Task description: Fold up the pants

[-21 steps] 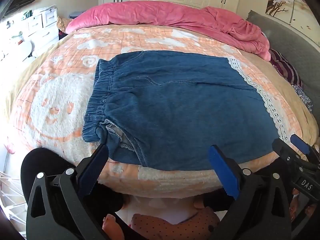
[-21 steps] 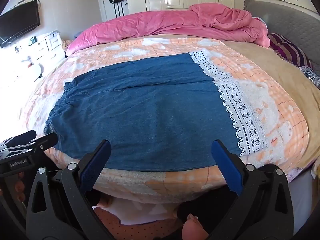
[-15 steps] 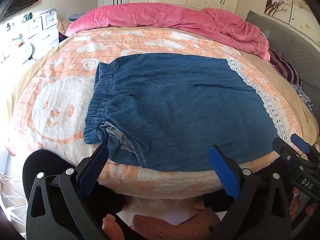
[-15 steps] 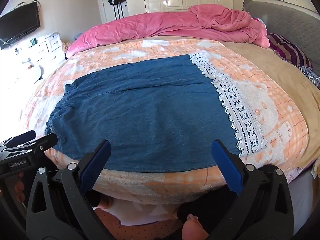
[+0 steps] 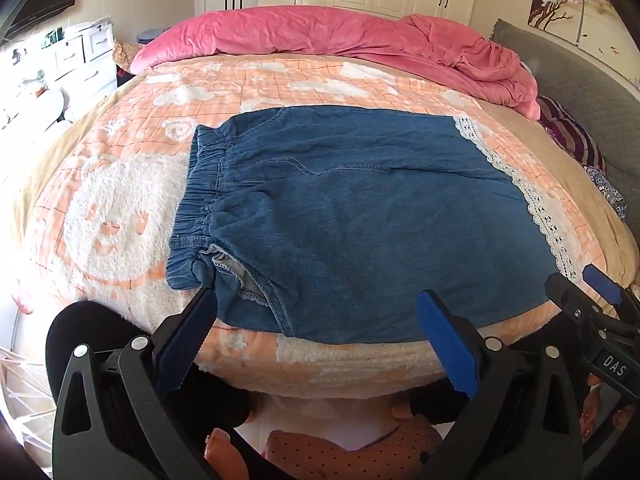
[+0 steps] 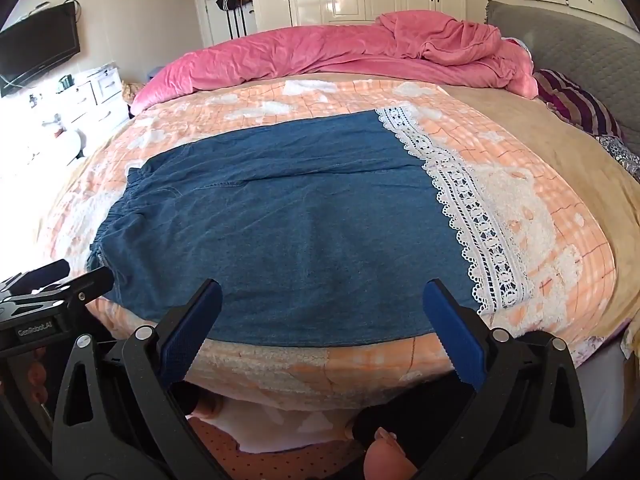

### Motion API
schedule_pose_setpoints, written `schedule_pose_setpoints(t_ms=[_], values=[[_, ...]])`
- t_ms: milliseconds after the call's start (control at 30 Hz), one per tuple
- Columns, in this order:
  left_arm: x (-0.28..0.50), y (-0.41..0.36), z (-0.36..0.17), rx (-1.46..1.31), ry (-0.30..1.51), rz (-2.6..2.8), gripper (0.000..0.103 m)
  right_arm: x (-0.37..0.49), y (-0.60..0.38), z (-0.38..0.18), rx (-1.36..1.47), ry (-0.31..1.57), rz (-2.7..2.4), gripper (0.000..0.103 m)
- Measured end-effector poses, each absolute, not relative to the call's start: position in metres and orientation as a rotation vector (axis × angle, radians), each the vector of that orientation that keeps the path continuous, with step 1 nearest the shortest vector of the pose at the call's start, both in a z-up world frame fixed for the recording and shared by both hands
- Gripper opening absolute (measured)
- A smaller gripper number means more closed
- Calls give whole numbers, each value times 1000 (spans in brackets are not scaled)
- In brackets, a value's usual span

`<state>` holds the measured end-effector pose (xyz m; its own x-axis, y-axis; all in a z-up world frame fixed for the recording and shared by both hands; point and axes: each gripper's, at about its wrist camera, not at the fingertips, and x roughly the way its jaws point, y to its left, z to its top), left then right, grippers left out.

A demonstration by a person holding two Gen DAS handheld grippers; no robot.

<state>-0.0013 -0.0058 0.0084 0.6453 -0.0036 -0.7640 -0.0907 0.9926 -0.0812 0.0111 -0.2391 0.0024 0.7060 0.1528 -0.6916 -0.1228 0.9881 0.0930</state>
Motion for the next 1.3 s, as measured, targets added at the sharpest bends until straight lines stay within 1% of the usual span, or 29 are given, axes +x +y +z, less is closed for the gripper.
schedule_pose_setpoints(t_ms=[400, 1300], values=[[-2, -7, 1, -103, 873, 45, 99, 11, -238, 1, 34, 772, 149, 95], [3, -10, 2, -107, 867, 31, 99, 13, -239, -1, 31, 772, 138, 95]])
